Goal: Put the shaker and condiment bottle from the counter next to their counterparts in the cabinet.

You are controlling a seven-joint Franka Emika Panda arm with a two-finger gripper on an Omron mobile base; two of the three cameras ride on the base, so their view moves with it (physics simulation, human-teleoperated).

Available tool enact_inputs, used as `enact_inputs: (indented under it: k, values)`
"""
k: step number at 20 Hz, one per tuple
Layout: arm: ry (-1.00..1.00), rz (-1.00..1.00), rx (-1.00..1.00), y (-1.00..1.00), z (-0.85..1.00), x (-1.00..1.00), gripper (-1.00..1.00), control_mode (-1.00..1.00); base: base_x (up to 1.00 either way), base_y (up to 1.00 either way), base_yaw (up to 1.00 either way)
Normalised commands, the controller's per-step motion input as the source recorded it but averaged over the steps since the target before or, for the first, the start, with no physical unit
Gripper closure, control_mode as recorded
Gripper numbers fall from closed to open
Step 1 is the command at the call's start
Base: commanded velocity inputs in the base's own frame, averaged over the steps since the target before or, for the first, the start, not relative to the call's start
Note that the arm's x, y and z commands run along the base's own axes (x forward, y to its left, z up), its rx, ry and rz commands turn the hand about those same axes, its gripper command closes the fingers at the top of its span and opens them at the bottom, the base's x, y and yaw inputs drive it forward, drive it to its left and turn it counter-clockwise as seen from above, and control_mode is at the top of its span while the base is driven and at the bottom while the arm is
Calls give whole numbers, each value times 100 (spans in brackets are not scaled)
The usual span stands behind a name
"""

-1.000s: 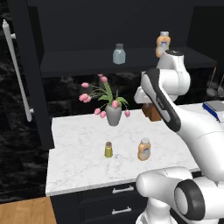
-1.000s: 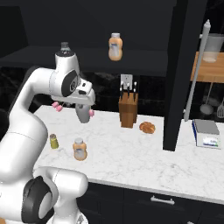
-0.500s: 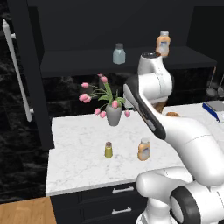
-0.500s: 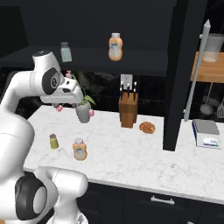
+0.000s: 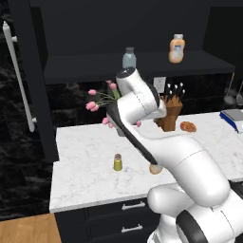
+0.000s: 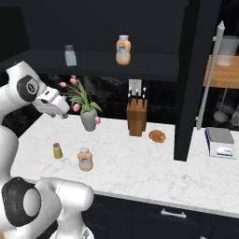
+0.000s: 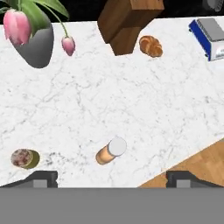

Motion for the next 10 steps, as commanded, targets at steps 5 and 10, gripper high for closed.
enact_inputs:
  k: [5, 10]
  values:
    - [-20, -61, -2, 37, -34, -10, -100, -100, 0, 0, 0]
    - [-28, -59, -7, 46, -34, -9, -100, -100, 0, 0, 0]
